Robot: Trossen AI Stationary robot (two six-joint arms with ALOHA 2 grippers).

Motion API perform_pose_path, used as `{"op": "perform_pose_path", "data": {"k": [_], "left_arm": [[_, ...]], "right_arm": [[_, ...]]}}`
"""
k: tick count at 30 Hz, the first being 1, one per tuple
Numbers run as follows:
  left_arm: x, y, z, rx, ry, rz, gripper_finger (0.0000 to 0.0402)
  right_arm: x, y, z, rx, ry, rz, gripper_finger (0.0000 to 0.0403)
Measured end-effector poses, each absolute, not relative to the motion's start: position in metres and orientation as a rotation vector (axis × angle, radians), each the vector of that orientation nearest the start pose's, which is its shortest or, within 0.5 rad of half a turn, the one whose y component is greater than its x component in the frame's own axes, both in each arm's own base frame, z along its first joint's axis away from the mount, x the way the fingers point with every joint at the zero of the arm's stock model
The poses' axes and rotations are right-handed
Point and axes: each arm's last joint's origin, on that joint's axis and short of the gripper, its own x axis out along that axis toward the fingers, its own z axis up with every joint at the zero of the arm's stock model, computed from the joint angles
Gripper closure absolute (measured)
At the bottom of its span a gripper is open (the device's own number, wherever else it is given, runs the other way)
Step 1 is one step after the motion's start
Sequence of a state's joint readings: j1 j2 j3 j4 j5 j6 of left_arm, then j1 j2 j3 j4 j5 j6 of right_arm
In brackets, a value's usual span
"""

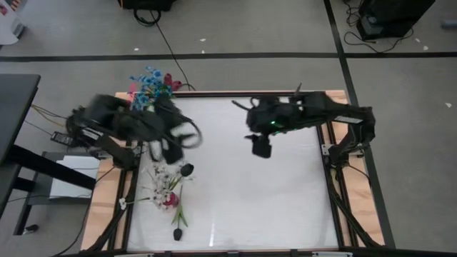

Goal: Sort flowers into vase by color
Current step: Put the black tulip into the red vase

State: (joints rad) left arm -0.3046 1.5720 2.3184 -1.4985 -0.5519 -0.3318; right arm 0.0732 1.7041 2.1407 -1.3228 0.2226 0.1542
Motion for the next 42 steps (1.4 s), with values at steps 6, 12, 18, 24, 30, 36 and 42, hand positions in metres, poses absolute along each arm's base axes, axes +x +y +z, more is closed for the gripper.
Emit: {"op": "perform_pose_path", "data": {"k": [6, 12, 18, 24, 30, 36, 42], "left_arm": [[0.177, -0.039, 0.522, -0.143, 0.610, 0.407, 0.0245], [0.154, -0.033, 0.506, -0.217, 0.644, 0.413, 0.0262], [0.147, -0.033, 0.469, -0.241, 0.793, 0.386, 0.0263], [0.118, -0.024, 0.447, -0.315, 0.818, 0.424, 0.0263], [0.094, -0.017, 0.442, -0.375, 0.779, 0.431, 0.0263], [0.090, -0.016, 0.438, -0.314, 0.792, 0.405, 0.0263], [0.090, -0.016, 0.433, -0.275, 0.813, 0.398, 0.0263]], "right_arm": [[0.348, 0.020, 0.411, 0.075, 0.812, -0.053, 0.0163], [0.380, 0.026, 0.357, 0.104, 0.761, 0.091, 0.0170], [0.408, 0.030, 0.310, 0.092, 0.733, 0.136, 0.0170], [0.447, 0.036, 0.262, 0.088, 0.695, 0.163, 0.0170], [0.479, 0.038, 0.215, 0.161, 0.618, 0.152, 0.0174], [0.502, 0.041, 0.172, 0.220, 0.553, 0.156, 0.0174], [0.543, 0.043, 0.146, 0.222, 0.500, 0.133, 0.0174]]}}
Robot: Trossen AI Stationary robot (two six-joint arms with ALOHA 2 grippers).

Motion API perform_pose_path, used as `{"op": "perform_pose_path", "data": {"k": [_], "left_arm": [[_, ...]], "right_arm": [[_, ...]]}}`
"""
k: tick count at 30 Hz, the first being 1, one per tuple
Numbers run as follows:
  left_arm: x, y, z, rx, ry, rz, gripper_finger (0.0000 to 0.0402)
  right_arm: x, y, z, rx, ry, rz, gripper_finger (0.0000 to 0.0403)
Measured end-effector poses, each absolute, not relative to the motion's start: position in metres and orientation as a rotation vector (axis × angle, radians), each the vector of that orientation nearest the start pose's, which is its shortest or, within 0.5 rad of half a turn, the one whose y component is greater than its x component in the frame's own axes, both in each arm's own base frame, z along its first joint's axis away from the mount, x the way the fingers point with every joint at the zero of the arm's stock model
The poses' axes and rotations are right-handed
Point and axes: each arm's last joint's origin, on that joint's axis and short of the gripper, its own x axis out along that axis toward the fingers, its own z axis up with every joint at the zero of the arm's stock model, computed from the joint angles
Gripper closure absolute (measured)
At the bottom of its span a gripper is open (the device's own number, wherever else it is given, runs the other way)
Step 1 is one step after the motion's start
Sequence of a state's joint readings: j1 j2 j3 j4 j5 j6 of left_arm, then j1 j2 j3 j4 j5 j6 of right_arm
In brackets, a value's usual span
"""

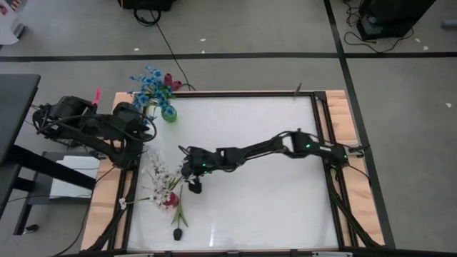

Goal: Sort flowers into vase by color
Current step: Put the black tulip into the red vase

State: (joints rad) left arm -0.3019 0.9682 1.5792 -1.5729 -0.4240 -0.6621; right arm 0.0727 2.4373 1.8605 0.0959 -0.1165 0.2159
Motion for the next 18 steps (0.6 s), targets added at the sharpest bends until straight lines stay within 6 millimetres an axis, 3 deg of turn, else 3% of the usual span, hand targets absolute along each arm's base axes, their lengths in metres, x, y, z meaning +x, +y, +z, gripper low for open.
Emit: {"op": "perform_pose_path", "data": {"k": [4, 9, 13, 18], "left_arm": [[0.091, -0.016, 0.433, -0.309, 0.809, 0.407, 0.0263], [0.090, -0.016, 0.434, -0.320, 0.807, 0.406, 0.0263], [0.090, -0.016, 0.433, -0.319, 0.809, 0.406, 0.0263], [0.090, -0.016, 0.433, -0.333, 0.806, 0.413, 0.0263]], "right_arm": [[0.565, 0.043, 0.133, 0.205, 0.568, 0.078, 0.0181], [0.573, 0.040, 0.123, 0.191, 0.711, 0.058, 0.0232], [0.568, 0.040, 0.112, 0.196, 0.820, 0.110, 0.0280], [0.545, 0.038, 0.128, 0.137, 1.042, 0.127, 0.0314]]}}
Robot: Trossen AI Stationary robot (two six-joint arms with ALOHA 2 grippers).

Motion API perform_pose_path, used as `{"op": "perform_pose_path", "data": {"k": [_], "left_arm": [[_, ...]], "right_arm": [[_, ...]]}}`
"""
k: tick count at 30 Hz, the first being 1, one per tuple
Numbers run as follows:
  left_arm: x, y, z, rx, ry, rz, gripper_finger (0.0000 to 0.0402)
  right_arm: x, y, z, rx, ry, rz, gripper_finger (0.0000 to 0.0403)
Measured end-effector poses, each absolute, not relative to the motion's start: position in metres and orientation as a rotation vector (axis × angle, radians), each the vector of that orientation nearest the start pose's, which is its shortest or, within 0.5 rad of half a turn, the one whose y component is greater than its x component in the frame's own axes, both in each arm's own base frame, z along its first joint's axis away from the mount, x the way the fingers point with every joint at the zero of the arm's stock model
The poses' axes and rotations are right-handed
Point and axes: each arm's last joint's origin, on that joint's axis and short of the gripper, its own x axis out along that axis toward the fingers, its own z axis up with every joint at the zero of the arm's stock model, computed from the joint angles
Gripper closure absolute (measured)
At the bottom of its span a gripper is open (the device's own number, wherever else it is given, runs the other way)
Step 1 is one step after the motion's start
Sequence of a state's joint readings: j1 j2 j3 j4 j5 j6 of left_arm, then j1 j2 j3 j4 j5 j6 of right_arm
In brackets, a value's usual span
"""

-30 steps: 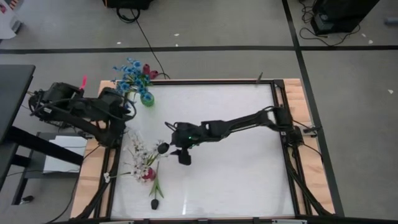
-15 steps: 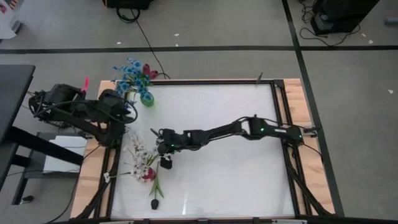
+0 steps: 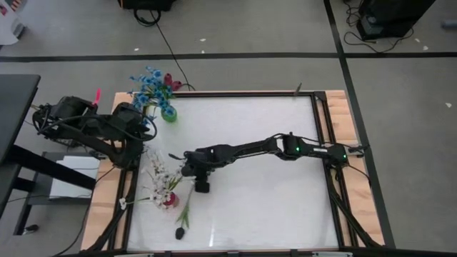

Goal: Sort flowers into vase by color
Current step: Put the black tulip into the red vase

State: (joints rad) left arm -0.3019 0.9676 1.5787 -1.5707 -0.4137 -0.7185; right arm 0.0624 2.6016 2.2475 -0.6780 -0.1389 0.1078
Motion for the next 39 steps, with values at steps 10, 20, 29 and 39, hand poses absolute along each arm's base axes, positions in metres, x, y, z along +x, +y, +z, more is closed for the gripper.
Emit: {"op": "perform_pose_path", "data": {"k": [10, 20, 29, 39], "left_arm": [[0.090, -0.016, 0.433, -0.350, 0.802, 0.421, 0.0263], [0.090, -0.016, 0.434, -0.380, 0.793, 0.438, 0.0263], [0.090, -0.015, 0.434, -0.365, 0.775, 0.465, 0.0263], [0.090, -0.015, 0.434, -0.386, 0.771, 0.474, 0.0263]], "right_arm": [[0.483, 0.033, 0.199, 0.003, 1.419, 0.140, 0.0305], [0.498, 0.056, 0.210, -0.042, 1.132, 0.328, 0.0257], [0.498, 0.104, 0.153, -0.183, 0.950, 0.450, 0.0255], [0.498, 0.106, 0.130, -0.224, 0.843, 0.425, 0.0264]]}}
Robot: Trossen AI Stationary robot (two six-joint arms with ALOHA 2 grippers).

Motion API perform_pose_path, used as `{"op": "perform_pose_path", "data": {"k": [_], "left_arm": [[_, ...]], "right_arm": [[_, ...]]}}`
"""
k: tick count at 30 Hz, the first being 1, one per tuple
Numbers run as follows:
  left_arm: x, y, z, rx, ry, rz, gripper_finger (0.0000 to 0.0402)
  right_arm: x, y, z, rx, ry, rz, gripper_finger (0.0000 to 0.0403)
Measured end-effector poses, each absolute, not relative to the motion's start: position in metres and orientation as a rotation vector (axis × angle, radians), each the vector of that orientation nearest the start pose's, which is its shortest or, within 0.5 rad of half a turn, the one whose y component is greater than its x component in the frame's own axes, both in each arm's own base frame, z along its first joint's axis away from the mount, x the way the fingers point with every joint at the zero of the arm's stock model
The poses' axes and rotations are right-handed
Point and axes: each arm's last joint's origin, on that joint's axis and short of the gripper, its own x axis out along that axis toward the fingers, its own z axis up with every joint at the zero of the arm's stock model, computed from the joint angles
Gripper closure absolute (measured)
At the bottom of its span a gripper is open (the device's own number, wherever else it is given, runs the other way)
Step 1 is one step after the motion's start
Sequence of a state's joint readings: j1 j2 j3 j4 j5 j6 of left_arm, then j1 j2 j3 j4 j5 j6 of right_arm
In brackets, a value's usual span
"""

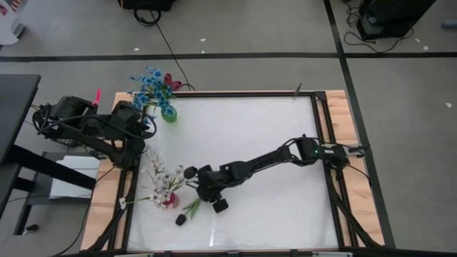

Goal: Sort flowers into vase by color
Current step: Put the black tulip into the red vase

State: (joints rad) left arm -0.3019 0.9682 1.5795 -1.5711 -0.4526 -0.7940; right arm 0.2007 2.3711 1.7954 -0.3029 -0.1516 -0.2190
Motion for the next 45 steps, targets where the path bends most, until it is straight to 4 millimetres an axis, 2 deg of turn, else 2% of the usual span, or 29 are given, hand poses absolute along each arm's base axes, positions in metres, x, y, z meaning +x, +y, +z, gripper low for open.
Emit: {"op": "perform_pose_path", "data": {"k": [6, 11, 17, 21, 28, 32, 35, 40, 45], "left_arm": [[0.090, -0.015, 0.434, -0.393, 0.769, 0.477, 0.0263], [0.090, -0.015, 0.434, -0.389, 0.766, 0.482, 0.0263], [0.090, -0.015, 0.434, -0.386, 0.766, 0.481, 0.0263], [0.088, -0.014, 0.434, -0.384, 0.761, 0.477, 0.0263], [0.083, -0.012, 0.436, -0.395, 0.742, 0.477, 0.0263], [0.082, -0.011, 0.437, -0.376, 0.723, 0.491, 0.0263], [0.083, -0.011, 0.438, -0.342, 0.707, 0.486, 0.0263], [0.091, -0.013, 0.445, -0.302, 0.619, 0.447, 0.0263], [0.101, -0.016, 0.457, -0.278, 0.488, 0.375, 0.0263]], "right_arm": [[0.491, 0.098, 0.115, -0.232, 0.862, 0.433, 0.0290], [0.488, 0.098, 0.112, -0.247, 0.886, 0.404, 0.0383], [0.487, 0.100, 0.124, -0.188, 0.950, 0.304, 0.0397], [0.468, 0.096, 0.149, -0.152, 1.073, 0.263, 0.0399], [0.415, 0.093, 0.224, 0.008, 1.278, 0.126, 0.0400], [0.389, 0.089, 0.272, 0.114, 1.235, -0.034, 0.0401], [0.372, 0.080, 0.298, 0.195, 1.177, -0.200, 0.0402], [0.350, 0.064, 0.330, 0.289, 1.054, -0.411, 0.0402], [0.342, 0.059, 0.344, 0.327, 0.970, -0.495, 0.0402]]}}
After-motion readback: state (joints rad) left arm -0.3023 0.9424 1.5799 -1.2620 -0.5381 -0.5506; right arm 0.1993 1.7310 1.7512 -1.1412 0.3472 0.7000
